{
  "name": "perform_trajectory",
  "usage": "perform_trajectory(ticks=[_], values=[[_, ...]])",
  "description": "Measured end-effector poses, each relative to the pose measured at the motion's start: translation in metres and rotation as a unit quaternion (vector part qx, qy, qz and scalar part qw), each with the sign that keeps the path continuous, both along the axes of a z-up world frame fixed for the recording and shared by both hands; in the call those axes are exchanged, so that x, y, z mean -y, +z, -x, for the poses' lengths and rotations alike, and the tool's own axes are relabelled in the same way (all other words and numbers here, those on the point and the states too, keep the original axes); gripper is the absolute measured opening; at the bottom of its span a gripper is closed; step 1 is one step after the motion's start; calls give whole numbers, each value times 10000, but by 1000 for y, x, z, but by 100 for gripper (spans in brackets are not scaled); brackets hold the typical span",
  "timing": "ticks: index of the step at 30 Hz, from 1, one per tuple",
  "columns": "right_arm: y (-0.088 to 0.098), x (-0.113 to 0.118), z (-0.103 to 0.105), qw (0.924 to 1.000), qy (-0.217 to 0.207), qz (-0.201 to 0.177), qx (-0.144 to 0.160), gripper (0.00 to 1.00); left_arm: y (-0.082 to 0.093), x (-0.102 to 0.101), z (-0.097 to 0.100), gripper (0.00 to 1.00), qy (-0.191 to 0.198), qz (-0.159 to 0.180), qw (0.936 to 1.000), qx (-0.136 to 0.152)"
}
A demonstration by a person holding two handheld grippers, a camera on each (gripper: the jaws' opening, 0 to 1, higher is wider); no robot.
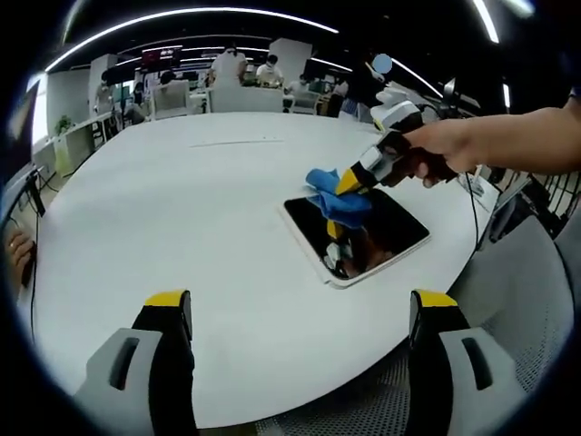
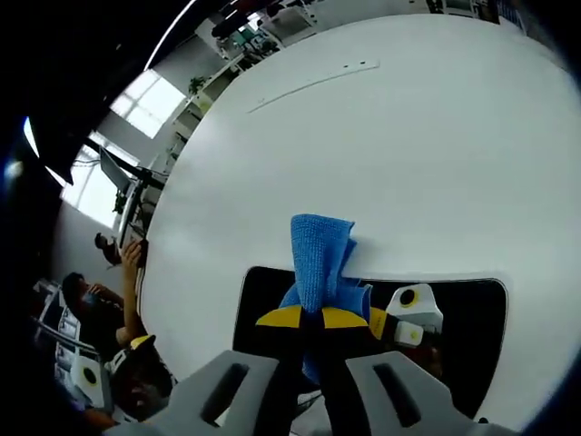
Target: Wipe the mirror surface with the cleaning cloth until all visible marks leave the cleaned area.
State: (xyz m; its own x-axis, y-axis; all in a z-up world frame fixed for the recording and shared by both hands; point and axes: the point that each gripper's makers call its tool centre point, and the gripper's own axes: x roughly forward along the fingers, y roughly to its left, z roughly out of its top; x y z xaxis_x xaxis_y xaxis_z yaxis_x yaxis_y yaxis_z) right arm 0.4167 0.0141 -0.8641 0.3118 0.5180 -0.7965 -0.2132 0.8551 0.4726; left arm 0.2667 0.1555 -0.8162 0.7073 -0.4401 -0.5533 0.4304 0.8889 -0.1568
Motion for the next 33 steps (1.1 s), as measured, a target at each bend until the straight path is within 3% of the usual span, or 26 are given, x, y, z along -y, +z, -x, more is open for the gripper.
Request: perform_trajectory(ticks=[16, 21, 33], values=[[1, -46, 0, 9989, 413, -21, 223, 0, -5, -3, 0, 99, 7, -67, 9999, -78], [2, -62, 0, 9990, 333, -297, 47, 0, -6, -1, 1, 99, -22, -72, 9999, -94], [2, -57, 3, 9992, 338, -158, 111, 0, -5, -3, -1, 99, 44, -39, 10000, -65]])
